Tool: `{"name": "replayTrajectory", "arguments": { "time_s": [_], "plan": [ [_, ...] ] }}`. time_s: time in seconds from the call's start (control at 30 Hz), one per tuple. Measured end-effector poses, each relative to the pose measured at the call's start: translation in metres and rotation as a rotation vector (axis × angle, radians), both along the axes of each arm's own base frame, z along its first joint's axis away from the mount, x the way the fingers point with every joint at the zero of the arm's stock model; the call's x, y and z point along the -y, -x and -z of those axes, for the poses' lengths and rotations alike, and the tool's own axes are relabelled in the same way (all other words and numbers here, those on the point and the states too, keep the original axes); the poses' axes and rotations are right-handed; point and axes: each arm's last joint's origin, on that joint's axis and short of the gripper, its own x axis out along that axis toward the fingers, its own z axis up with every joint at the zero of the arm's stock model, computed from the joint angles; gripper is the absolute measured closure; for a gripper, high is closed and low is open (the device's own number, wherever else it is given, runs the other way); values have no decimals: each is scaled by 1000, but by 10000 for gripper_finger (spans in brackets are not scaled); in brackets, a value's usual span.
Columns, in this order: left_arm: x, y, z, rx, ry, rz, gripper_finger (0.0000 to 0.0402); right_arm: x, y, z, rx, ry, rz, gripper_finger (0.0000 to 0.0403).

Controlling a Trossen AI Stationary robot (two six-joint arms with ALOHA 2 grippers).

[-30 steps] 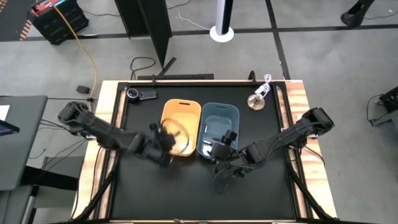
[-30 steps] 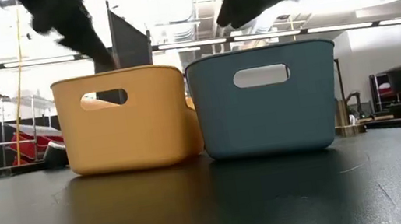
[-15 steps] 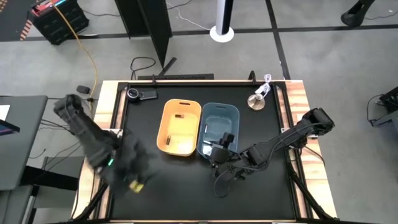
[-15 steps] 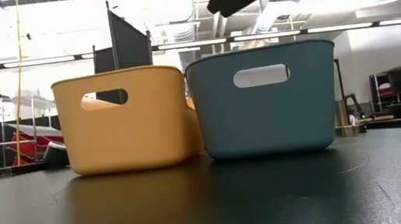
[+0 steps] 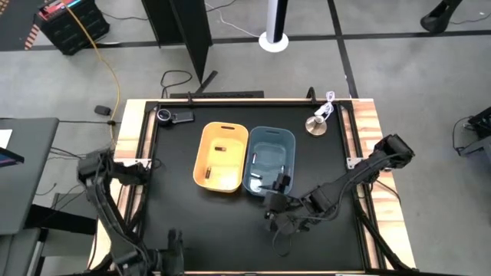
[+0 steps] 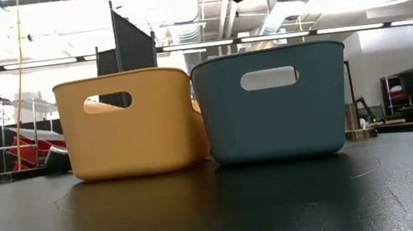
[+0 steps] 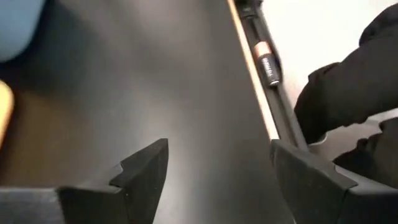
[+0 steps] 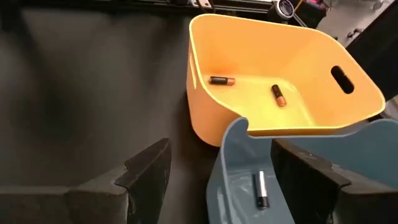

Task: Sort batteries
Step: Put the black battery into the yellow bin

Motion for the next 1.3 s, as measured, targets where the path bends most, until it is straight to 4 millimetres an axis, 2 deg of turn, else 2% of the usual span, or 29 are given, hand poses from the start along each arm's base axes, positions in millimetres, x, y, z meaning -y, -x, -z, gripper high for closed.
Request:
{"name": "replayTrajectory", "arguments": {
  "time_s": [0.17,0.33,0.47,0.73,0.83,1.1,1.3],
  "plan": [
    [23,-11,8,37,61,-4,101,-19,6,0,28,-13,-56,111],
    [45,-22,14,120,101,6,93,-37,11,4,57,-13,-91,111],
    [57,-33,32,124,93,-16,93,-47,14,8,68,-3,-102,111],
    [76,-59,54,128,72,-56,93,-63,17,15,96,-11,-128,111],
    [80,-65,56,134,80,-68,93,-65,18,13,111,-18,-130,111],
    [77,-72,78,104,55,-111,93,-68,19,12,125,-29,-138,111],
    [70,-78,79,103,19,-133,93,-68,19,12,129,-32,-138,111]
  ]
}}
